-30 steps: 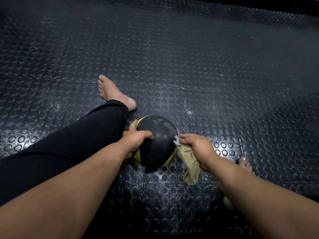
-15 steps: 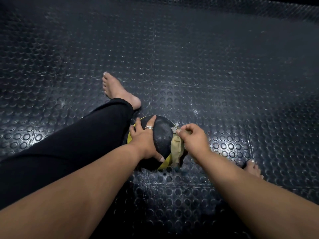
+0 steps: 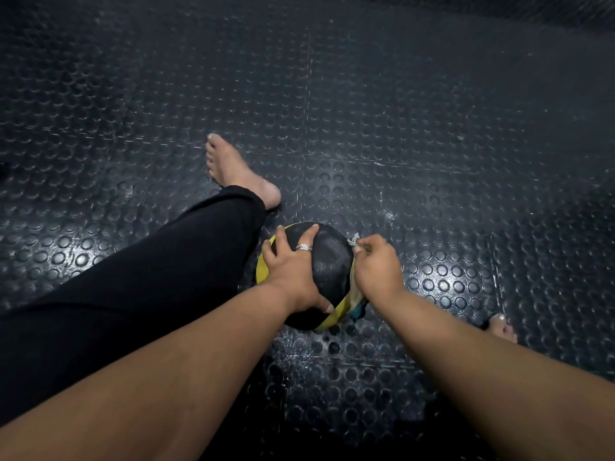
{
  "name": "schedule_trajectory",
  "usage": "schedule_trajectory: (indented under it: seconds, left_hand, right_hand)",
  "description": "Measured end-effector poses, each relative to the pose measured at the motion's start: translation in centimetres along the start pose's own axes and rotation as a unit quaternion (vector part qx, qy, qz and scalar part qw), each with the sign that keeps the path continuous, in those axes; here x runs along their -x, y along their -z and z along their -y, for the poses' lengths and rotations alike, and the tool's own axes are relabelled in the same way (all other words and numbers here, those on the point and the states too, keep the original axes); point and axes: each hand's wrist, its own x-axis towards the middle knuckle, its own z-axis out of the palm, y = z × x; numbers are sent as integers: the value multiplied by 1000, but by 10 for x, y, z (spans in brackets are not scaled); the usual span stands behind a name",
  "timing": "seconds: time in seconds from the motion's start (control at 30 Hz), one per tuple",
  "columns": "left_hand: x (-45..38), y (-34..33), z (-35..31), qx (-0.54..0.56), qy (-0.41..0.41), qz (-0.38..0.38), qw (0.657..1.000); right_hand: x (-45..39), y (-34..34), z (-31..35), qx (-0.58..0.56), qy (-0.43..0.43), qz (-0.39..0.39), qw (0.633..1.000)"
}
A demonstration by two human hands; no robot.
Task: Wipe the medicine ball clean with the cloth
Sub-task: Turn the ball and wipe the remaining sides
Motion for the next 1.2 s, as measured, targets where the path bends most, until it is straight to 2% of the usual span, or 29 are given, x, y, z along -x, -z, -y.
schedule_trajectory:
  seconds: [0.23, 0.43, 0.6, 0.67, 0.77, 0.83, 1.03, 1.13, 1.2]
  left_hand:
    - [-3, 3, 6, 0, 1, -6, 1000]
    - [-1, 3, 4, -4, 2, -7, 1000]
    - [-9, 13, 3, 11, 13, -5, 1000]
    - [-13, 15, -2, 11, 16, -2, 1000]
    - [-14, 16, -8, -5, 22, -2, 1000]
    - [-13, 14, -9, -9, 26, 1, 1000]
    - [-17, 15, -10, 7, 34, -6, 999]
    - [-16, 13, -17, 14, 44, -7, 999]
    - [-15, 13, -16, 21, 48, -6, 999]
  right_hand:
    - [47, 1, 1, 45, 101, -1, 994]
    - [-1, 0, 11, 53, 33, -8, 998]
    - [57, -5, 4, 26, 93, 17, 995]
    - [55, -4, 3, 29, 114, -2, 993]
    - [12, 2, 10, 12, 38, -14, 999]
    - [-4, 8, 12, 43, -6, 4, 999]
    - [51, -4, -2, -16, 46, 13, 999]
    - [32, 3, 4, -21, 16, -12, 1000]
    - [16, 8, 8, -6, -8, -1, 1000]
